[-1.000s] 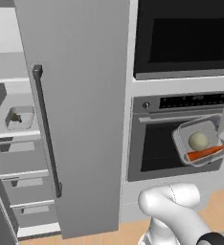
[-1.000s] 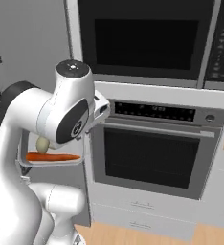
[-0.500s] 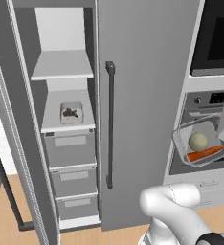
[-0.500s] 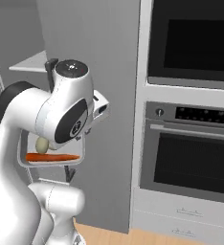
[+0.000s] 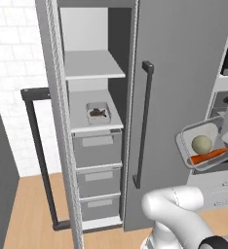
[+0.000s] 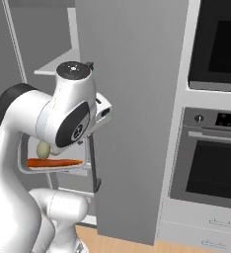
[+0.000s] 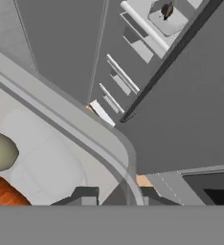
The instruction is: Take the meat container that has the fish and place it on the second highest rack of the freezer. Then take the vegetable container that has the carrot and mushroom and place it on the highest rack of the freezer.
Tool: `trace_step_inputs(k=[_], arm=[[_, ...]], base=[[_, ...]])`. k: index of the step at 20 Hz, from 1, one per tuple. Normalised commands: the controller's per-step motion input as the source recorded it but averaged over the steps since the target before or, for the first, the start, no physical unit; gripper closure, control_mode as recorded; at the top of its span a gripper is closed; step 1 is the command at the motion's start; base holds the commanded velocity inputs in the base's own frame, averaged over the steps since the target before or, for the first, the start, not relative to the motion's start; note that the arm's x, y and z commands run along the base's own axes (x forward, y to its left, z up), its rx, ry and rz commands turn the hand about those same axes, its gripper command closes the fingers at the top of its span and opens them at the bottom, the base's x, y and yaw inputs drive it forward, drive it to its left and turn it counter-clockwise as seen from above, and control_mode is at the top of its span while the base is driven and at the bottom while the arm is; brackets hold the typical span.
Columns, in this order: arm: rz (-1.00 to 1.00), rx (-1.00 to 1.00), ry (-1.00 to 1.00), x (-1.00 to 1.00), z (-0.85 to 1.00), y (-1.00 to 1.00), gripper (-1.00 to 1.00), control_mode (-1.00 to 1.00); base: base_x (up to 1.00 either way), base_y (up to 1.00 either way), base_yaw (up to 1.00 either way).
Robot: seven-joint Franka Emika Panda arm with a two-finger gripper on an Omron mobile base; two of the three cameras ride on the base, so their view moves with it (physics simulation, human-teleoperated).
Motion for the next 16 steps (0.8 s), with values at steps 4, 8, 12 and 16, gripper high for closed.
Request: trace_step_inputs(k=[4, 8, 12, 16], arm=[[0.0, 0.0, 0.0, 0.0, 0.0, 0.0, 1.0, 1.0], [0.0, 0.0, 0.0, 0.0, 0.0, 0.0, 1.0, 1.0], [0.0, 0.0, 0.0, 0.0, 0.0, 0.0, 1.0, 1.0], [0.0, 0.0, 0.0, 0.0, 0.0, 0.0, 1.0, 1.0]], base=[[0.19, 0.42, -0.06], [0.39, 0.36, -0.05], [0.46, 0.22, -0.04], [0.23, 0.26, -0.06]])
